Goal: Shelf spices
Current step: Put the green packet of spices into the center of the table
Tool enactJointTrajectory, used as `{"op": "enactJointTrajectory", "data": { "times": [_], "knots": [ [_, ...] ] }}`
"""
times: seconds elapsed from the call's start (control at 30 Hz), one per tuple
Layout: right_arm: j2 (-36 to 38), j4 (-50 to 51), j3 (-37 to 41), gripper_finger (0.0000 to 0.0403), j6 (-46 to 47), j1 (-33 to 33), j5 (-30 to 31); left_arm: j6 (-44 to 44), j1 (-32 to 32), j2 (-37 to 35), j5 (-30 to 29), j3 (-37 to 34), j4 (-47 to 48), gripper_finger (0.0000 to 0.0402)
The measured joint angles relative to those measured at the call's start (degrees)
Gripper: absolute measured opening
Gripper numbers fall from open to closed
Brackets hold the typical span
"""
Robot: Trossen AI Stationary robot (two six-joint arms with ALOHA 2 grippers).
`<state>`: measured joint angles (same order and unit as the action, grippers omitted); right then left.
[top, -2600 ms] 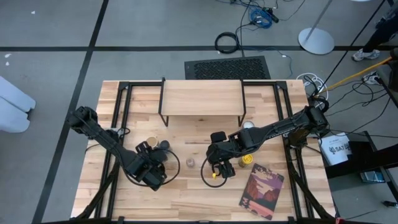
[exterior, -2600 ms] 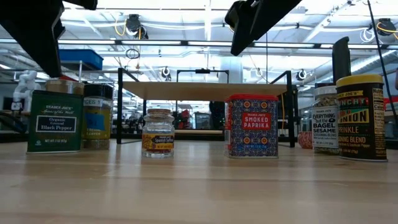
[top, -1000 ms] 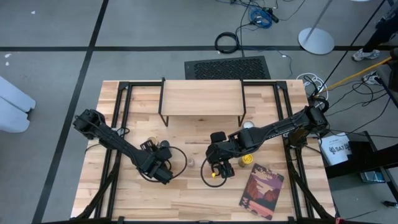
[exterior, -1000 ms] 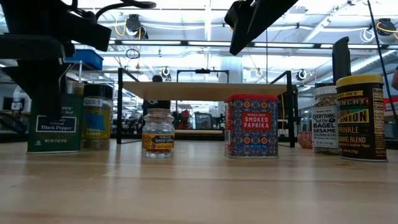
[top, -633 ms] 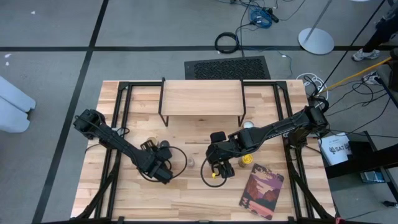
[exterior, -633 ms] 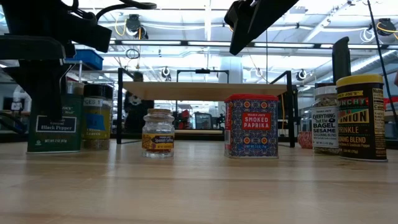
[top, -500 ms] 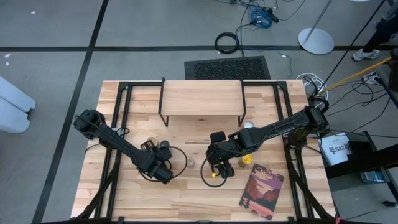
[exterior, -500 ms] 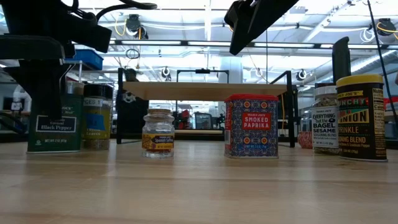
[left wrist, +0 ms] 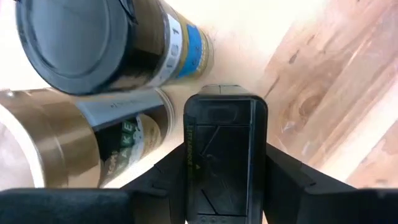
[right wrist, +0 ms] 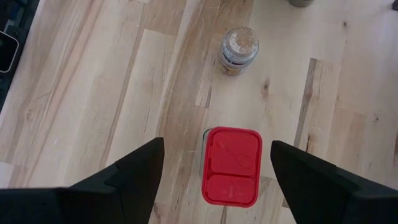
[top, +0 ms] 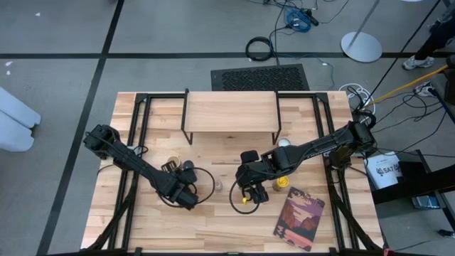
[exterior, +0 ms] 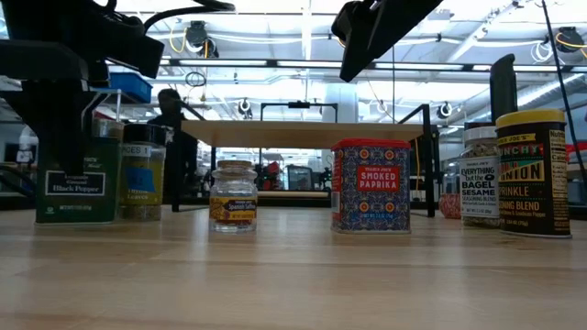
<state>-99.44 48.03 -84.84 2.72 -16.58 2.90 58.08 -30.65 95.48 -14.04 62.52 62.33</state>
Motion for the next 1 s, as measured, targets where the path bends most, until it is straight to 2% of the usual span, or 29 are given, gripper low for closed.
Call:
{"op": "enactJointTrajectory", "data": {
  "times": [0.4, 0.67, 1.0],
  "knots": [
    [0.30, 0.78, 0.00, 0.0275, 0.37, -0.11, -0.28, -3.30, -0.22, -1.51, 4.56, 3.84, 0.14, 0.0154],
    [6.49, 2.92, 0.02, 0.0274, 3.69, -1.65, -0.03, -9.20, -0.22, -1.52, 6.33, 10.40, 0.15, 0.0154],
    [17.25, 4.20, 0.00, 0.0274, 8.10, -7.99, 0.41, -18.99, 2.39, -1.60, -0.70, 20.84, -0.43, 0.0153]
  ]
}}
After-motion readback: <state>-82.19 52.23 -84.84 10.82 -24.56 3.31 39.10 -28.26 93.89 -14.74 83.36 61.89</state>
